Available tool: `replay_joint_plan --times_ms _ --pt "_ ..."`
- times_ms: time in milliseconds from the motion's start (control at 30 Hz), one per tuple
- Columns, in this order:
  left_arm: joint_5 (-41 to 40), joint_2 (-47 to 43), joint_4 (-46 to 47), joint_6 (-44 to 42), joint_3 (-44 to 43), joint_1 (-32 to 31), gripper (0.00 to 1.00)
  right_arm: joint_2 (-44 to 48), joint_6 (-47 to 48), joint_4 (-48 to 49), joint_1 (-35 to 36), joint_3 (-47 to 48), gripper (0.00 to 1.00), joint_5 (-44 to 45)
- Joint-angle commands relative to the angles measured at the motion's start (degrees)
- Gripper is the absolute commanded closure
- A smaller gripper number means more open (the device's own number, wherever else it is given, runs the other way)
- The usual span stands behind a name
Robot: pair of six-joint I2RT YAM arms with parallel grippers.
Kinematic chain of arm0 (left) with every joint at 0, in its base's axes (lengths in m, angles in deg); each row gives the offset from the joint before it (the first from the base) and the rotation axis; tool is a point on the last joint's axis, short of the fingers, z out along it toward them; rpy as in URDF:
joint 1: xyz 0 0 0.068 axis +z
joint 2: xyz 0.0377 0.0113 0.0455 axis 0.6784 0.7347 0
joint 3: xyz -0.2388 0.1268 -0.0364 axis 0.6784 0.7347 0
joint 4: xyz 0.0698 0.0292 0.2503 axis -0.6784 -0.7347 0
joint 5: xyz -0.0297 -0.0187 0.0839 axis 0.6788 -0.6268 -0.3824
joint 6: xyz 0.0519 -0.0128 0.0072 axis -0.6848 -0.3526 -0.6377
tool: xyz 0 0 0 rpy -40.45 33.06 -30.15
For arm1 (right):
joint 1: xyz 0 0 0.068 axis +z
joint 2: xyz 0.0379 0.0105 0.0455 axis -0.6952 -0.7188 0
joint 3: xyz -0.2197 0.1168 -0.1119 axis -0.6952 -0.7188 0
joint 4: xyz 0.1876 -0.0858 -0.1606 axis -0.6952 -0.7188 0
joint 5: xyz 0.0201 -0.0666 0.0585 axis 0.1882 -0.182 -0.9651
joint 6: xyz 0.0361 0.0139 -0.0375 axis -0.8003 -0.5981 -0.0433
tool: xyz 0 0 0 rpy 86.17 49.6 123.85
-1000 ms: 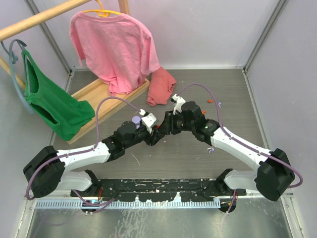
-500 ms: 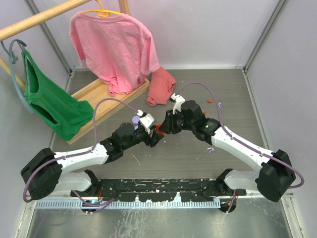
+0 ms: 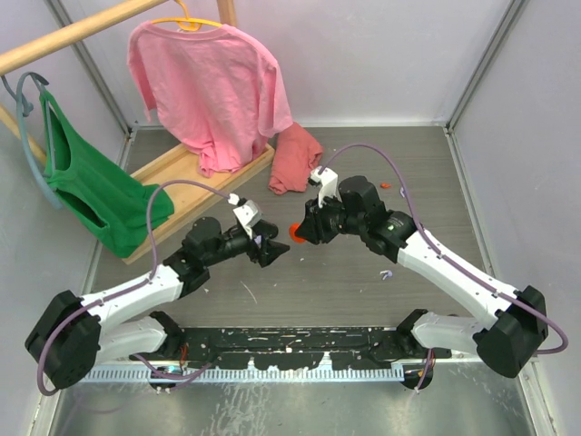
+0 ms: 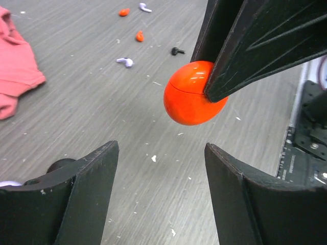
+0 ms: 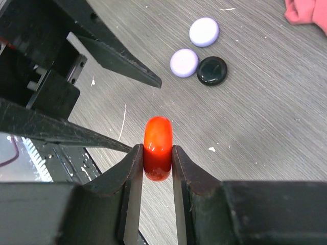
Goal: Insert the wireless bluetooth earbuds into the charging case
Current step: Pick up the charging case at the center of the board.
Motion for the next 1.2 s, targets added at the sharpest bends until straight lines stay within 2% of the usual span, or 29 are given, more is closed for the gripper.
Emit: replay_joint_plan --times_ms 0,167,400,633,967,1167 --pt "13.09 0.01 6.92 4.12 -0.40 2.68 0.31 2.36 6.37 -1.83 0.17 3.81 0.95 -4.81" --pt "20.86 2.59 11.59 8.06 -1.10 4.58 0.32 2.26 9.97 -3.72 0.18 4.73 0.95 -9.35" --pt "26.91 5.42 17.59 13.45 -1.71 5.98 0.35 2.42 12.82 -3.03 0.22 4.80 0.95 -15.64" --pt "32.31 8.19 25.42 21.00 -1.90 6.15 0.48 3.41 14.28 -1.19 0.21 4.26 0.95 -20.43" --pt "34.42 8.91 28.85 24.94 -1.84 6.10 0.70 4.72 14.94 0.21 0.18 3.31 0.95 -22.25" --pt "34.76 8.99 33.06 28.29 -1.12 6.10 0.71 4.58 15.52 0.87 0.20 2.50 0.95 -23.35"
